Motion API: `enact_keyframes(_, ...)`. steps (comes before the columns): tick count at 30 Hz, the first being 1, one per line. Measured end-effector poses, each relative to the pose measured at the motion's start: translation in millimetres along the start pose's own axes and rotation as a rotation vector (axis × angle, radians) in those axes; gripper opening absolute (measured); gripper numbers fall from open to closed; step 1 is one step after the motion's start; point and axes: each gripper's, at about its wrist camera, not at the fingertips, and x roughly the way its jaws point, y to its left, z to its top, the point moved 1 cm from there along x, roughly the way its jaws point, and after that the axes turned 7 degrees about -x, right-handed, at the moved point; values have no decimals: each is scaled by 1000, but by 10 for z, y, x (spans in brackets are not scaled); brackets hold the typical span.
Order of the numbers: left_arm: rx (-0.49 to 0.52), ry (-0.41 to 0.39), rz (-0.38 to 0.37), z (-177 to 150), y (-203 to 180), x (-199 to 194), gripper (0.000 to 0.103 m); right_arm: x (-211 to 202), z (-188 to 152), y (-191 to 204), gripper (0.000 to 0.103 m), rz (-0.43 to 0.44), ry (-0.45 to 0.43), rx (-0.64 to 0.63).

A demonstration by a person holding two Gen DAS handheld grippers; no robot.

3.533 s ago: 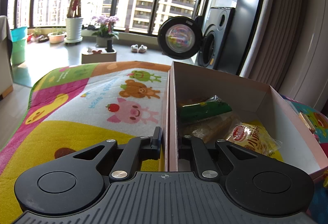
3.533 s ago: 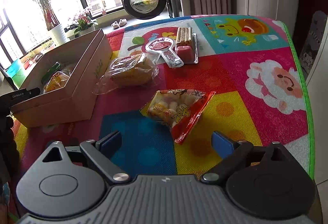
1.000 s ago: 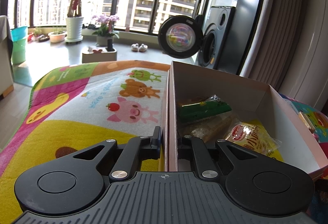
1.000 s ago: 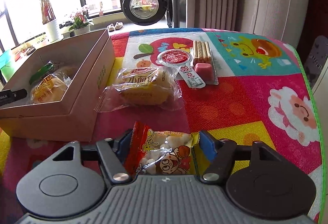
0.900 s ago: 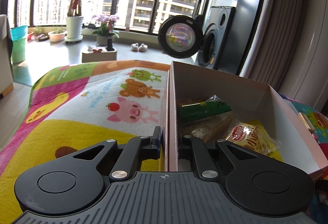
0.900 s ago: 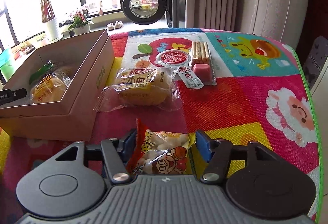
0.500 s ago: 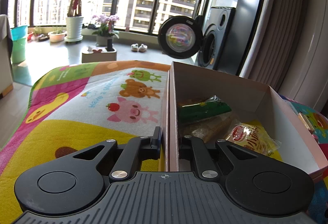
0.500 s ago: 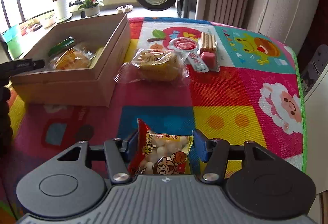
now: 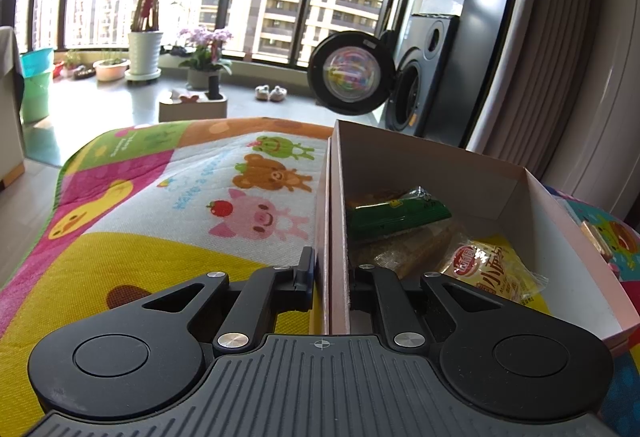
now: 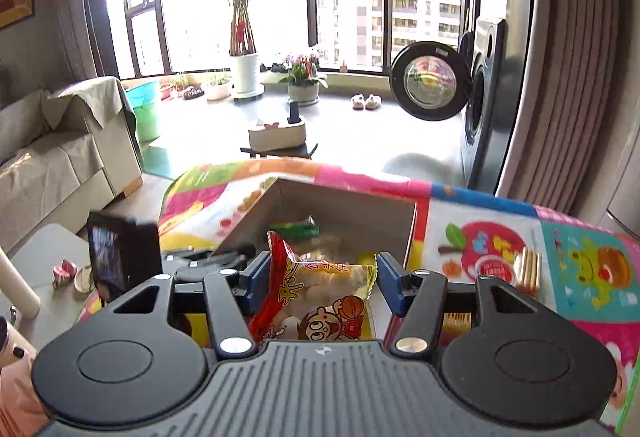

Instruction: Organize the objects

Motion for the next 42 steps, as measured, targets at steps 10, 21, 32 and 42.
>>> enact_keyframes(10,-1,0,0,0,2,-1,12,1284,203,-356,57,-148,86,59)
enact_keyframes(21,-6,0,-1,-17,-12,-3,12,1317,91,-706,82,-226,65,154)
enact_keyframes(32,-7,-2,-2,-20,-17,-6,12,972,-258,-1080,85,-326,56,212)
enact_keyframes(42,-7,-2,-2,-21,-18,-8,12,795,-566,-1596,93,-446,81,337)
